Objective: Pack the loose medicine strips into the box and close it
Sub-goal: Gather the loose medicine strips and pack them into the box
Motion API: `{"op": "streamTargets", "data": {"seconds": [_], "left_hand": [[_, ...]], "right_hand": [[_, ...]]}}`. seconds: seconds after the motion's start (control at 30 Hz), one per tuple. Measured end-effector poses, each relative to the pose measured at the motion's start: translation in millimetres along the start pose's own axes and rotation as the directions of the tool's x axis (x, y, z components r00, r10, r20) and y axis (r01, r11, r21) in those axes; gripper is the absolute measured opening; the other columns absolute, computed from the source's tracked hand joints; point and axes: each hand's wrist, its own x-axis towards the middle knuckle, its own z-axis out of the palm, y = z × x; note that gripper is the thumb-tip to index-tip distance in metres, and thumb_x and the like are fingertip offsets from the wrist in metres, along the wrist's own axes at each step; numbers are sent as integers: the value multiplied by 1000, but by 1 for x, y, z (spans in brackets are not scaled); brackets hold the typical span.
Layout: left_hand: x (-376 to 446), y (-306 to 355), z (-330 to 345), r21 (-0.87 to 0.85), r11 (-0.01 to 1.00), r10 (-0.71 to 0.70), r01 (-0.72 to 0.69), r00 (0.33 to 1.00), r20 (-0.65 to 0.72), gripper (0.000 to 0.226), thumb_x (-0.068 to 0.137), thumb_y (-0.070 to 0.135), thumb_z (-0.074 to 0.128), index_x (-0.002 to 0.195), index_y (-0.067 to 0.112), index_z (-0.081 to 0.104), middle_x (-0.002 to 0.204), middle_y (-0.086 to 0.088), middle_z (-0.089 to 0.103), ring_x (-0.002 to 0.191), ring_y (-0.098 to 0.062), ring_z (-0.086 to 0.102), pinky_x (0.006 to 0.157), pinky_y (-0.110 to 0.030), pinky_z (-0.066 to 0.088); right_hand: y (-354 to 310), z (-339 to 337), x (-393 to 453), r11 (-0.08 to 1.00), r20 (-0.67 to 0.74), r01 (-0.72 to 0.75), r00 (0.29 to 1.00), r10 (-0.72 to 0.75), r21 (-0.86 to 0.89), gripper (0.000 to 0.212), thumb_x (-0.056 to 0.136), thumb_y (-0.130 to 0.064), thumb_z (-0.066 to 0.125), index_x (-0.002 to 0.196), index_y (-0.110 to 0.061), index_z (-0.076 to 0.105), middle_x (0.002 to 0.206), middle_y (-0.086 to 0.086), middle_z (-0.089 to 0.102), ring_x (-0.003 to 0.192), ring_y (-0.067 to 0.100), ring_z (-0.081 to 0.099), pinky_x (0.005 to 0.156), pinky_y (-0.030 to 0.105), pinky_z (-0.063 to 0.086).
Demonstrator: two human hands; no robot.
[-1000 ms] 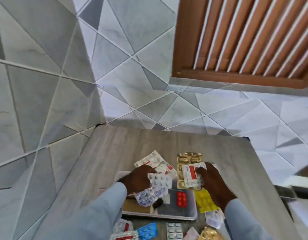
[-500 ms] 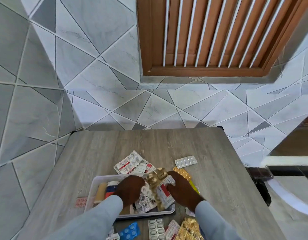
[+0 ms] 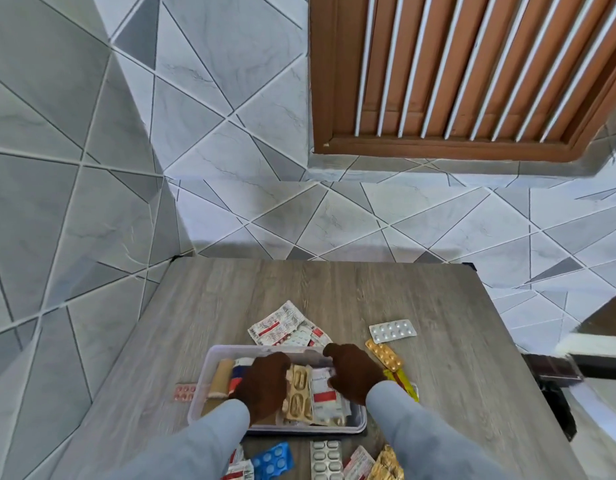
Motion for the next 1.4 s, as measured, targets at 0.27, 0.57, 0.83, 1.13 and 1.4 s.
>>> {"op": "streamTargets", "data": {"seconds": [0.27, 0.57, 0.83, 1.13, 1.4], "left_hand": [[-10, 2, 19, 144, 990, 7, 2, 998, -61, 28, 91, 22, 48, 118, 26, 52, 123, -2, 60, 114, -22, 57, 97, -35, 47], [-20, -25, -4, 30, 997, 71, -67, 980, -188, 15, 89, 37, 53, 92, 25, 62, 97, 2, 66, 91, -17, 59, 80, -31, 44], [-74, -60, -14, 96, 970, 238, -224, 955, -176, 20, 89, 48, 48, 75, 33, 46, 73, 12, 52, 68, -8, 49, 58, -23, 31], [-140, -161, 21, 278, 945, 128, -169, 979, 160, 92, 59, 78, 36, 143, 39, 26, 156, 2, 22, 144, -22, 18, 119, -41, 15], [-150, -160, 27, 391, 914, 38, -109, 982, 186, 84, 82, 44, 58, 148, 31, 7, 157, -4, 17, 143, -29, 17, 116, -49, 19]], "right_hand": [[-11, 31, -26, 899, -22, 136, 987, -160, -416, 30, 89, -2, 43, 113, -5, 61, 122, 20, 59, 115, 41, 54, 91, 47, 48], [9, 32, -42, 998, -298, 63, 952, -69, -30, 33, 93, -28, 49, 123, -18, 56, 123, 7, 61, 116, 29, 53, 97, 39, 44], [-7, 89, -105, 992, -541, 72, 841, -6, 100, 14, 87, -28, 55, 97, -22, 61, 93, 1, 68, 89, 24, 62, 72, 37, 52], [-35, 175, -148, 947, -43, -320, 947, 318, -38, 98, 74, -67, 57, 150, -38, 1, 162, 1, -9, 148, 30, -10, 116, 54, 11], [-73, 167, -149, 960, -107, -236, 969, 222, -149, 55, 91, -23, 48, 143, -25, 32, 143, 6, 40, 131, 31, 36, 103, 43, 39]]}}
